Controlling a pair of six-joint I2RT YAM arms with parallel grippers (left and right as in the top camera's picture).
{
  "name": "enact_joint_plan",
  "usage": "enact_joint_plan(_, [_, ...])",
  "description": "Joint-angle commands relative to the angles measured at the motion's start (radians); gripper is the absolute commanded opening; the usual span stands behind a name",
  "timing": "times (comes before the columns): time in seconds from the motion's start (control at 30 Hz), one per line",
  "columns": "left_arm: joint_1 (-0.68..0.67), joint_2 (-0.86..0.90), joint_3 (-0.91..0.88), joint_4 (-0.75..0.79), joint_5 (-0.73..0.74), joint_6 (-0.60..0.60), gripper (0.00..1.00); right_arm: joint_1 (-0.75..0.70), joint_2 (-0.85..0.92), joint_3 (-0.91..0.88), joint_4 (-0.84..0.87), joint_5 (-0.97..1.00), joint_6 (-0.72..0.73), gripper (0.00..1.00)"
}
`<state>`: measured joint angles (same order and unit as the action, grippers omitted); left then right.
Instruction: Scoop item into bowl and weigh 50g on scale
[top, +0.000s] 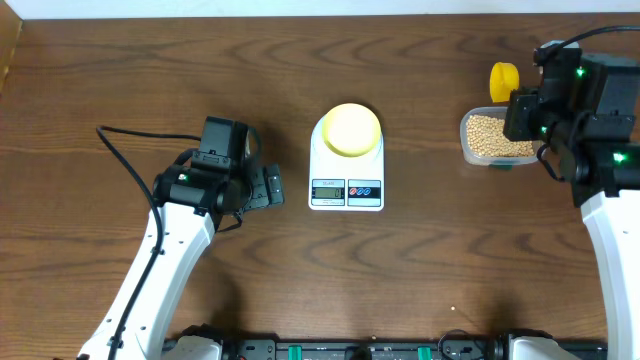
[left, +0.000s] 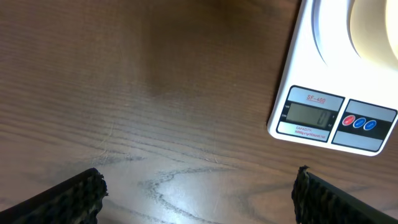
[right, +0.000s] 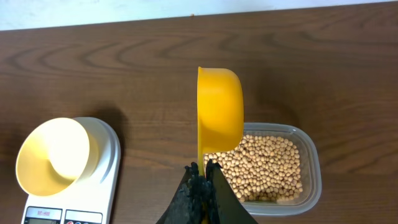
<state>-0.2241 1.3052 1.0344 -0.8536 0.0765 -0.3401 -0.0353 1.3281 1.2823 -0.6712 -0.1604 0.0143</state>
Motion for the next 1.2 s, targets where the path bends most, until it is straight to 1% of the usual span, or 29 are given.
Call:
enact_joint_plan(0.0, [0.005,-0.005,0.000,0.039,0.002,0.002,0.98,-0.005,0.019,0.024,0.003,-0.003,0.065,0.01])
enact_joint_plan(0.07, [0.005,-0.005,0.000,0.088,0.003,0.000,0.98,-0.005,0.019,0.025,0.007,-0.003,0.139,0.01])
enact_joint_plan(0.13, [0.005,-0.005,0.000,0.108,0.028,-0.021,0.98,-0.005,0.019,0.025,0.005,-0.003,0.168,0.01])
enact_joint_plan(0.4, [0.005,-0.005,0.000,0.107,0.049,-0.029,0.98,-0.002,0.019,0.025,-0.011,-0.010,0.172,0.01])
enact_joint_plan(0.53, [0.004,-0.005,0.000,0.106,0.158,-0.024,0.99,-0.002,0.019,0.025,0.016,0.002,0.172,0.01])
enact_joint_plan(0.6, [-0.004,-0.005,0.000,0.107,0.210,0.008,0.99,-0.002,0.019,0.025,0.038,0.002,0.172,0.01])
enact_joint_plan(0.67, [-0.033,-0.005,0.000,0.096,0.281,0.073,0.99,-0.002,0.019,0.025,0.048,0.001,0.172,0.01])
enact_joint_plan(0.77, [-0.100,-0.005,0.000,0.085,0.270,0.175,0.99,-0.002,0.019,0.025,0.039,0.001,0.172,0.01])
enact_joint_plan(0.9, [-0.176,-0.005,0.000,0.134,0.245,0.244,0.99,-0.002,0.019,0.025,0.010,0.001,0.172,0.01])
enact_joint_plan(1.03, [-0.228,-0.005,0.000,0.141,0.244,0.338,0.99,-0.002,0.019,0.024,-0.022,0.001,0.172,0.01])
enact_joint_plan(1.17, [-0.229,-0.005,0.000,0.145,0.241,0.340,0.99,-0.002,0.019,0.024,-0.042,0.001,0.172,0.01])
